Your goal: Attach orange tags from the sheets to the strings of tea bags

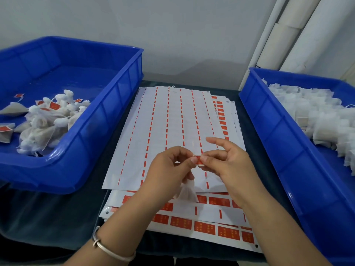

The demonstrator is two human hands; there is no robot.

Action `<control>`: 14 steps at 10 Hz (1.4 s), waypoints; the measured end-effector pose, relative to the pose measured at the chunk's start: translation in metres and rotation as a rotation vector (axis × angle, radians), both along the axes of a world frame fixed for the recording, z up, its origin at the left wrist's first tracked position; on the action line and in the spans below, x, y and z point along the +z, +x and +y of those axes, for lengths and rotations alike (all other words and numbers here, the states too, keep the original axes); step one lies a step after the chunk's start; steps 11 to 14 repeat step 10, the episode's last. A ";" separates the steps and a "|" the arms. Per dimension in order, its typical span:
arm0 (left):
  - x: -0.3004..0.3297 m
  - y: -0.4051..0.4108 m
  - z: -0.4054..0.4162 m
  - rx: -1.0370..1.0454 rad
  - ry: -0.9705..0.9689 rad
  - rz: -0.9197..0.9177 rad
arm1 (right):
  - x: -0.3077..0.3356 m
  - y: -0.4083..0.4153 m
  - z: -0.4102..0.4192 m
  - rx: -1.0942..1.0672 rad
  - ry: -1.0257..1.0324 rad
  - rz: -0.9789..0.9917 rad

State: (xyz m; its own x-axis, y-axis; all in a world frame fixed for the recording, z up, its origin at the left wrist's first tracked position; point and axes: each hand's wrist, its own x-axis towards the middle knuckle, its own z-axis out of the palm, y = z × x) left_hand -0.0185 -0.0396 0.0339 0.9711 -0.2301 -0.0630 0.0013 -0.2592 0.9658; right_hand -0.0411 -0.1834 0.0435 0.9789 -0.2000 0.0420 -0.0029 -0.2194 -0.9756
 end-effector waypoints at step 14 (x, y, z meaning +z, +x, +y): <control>0.090 0.088 0.163 0.462 0.801 -0.247 | -0.020 0.005 0.035 0.117 -0.030 0.175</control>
